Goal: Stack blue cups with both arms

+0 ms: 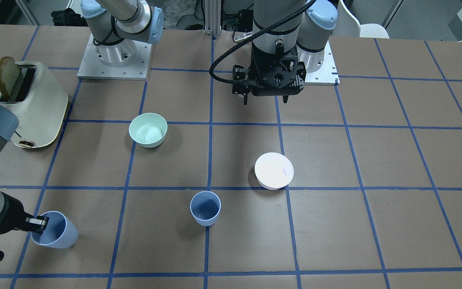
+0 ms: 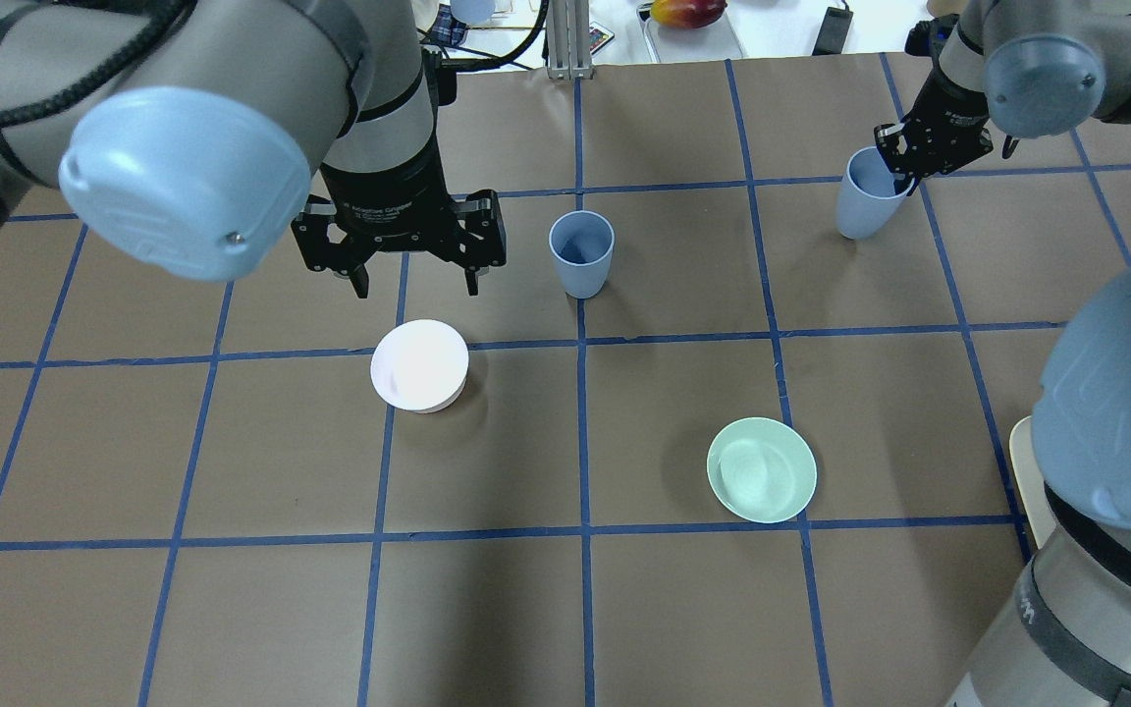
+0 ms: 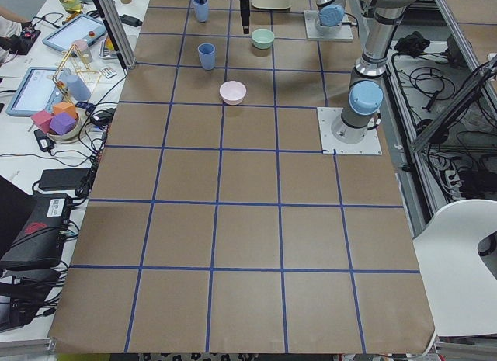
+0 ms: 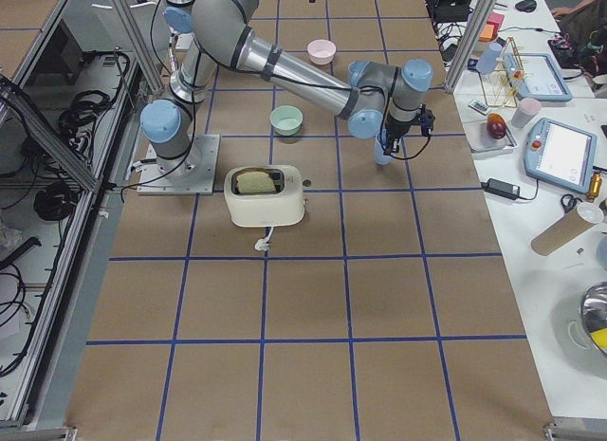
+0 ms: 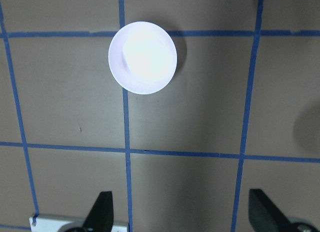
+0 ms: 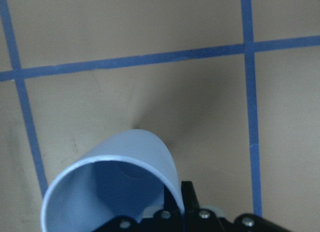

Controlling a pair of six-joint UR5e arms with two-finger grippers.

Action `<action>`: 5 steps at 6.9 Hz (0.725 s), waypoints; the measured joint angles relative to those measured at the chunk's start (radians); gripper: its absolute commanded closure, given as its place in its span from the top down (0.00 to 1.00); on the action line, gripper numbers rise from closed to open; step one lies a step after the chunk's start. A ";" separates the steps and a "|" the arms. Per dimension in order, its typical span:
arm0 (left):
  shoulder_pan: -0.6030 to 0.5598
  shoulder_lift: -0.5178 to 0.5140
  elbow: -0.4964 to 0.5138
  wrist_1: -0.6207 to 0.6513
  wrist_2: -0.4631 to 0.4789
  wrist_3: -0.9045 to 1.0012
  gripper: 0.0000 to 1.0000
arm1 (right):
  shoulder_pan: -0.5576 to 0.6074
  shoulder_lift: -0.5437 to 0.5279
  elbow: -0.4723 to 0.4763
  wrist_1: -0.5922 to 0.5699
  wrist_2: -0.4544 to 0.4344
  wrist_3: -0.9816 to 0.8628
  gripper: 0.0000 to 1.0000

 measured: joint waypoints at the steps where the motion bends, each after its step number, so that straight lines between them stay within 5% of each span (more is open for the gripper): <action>1: 0.051 0.031 -0.035 0.071 -0.003 0.085 1.00 | 0.021 -0.017 -0.045 0.088 0.040 0.034 0.00; 5: 0.173 0.077 -0.029 0.045 -0.078 0.245 1.00 | 0.314 -0.076 -0.110 0.214 0.068 0.493 0.00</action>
